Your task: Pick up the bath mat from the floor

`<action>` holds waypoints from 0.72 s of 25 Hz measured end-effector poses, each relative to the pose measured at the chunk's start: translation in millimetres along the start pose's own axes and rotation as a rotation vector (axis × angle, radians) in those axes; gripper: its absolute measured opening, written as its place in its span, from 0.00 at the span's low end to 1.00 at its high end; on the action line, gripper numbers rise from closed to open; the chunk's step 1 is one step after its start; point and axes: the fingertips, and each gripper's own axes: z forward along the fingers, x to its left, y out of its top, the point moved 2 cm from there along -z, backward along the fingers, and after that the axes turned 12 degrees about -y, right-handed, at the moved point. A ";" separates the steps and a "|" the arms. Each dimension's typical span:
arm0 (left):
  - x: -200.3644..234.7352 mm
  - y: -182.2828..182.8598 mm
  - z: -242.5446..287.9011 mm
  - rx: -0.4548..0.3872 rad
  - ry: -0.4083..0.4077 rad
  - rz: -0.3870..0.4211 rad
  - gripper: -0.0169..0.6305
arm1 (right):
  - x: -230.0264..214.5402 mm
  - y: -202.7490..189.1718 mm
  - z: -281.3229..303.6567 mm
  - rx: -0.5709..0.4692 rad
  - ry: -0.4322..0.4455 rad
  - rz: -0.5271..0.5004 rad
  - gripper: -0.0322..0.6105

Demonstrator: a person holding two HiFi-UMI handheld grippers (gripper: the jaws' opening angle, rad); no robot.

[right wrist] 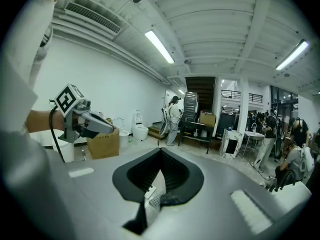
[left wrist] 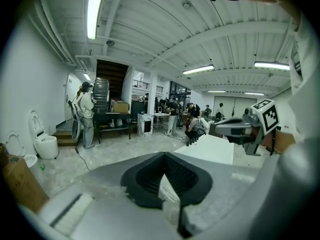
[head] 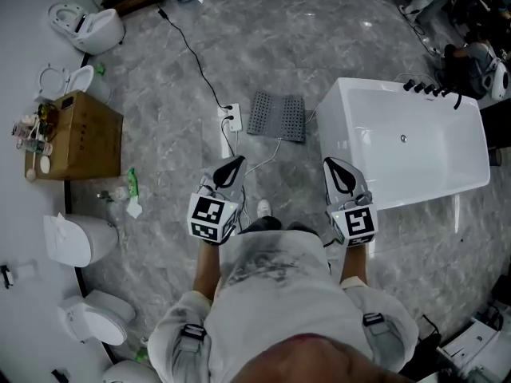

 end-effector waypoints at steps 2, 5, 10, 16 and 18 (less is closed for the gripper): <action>14.2 3.2 5.7 0.000 -0.011 0.002 0.03 | 1.4 2.8 11.3 0.003 -0.014 -0.003 0.05; 30.9 7.2 15.5 0.003 -0.025 0.001 0.03 | -0.9 0.9 25.3 0.016 -0.034 0.028 0.05; 52.2 15.5 39.8 0.012 -0.046 -0.009 0.03 | -16.1 -5.1 47.6 0.050 -0.055 0.037 0.05; 73.3 26.8 72.7 0.015 -0.051 -0.013 0.03 | -38.9 -11.7 86.2 0.061 -0.049 0.057 0.05; 83.7 32.0 83.8 0.014 -0.035 -0.014 0.03 | -48.8 -13.2 104.5 0.054 -0.035 0.060 0.05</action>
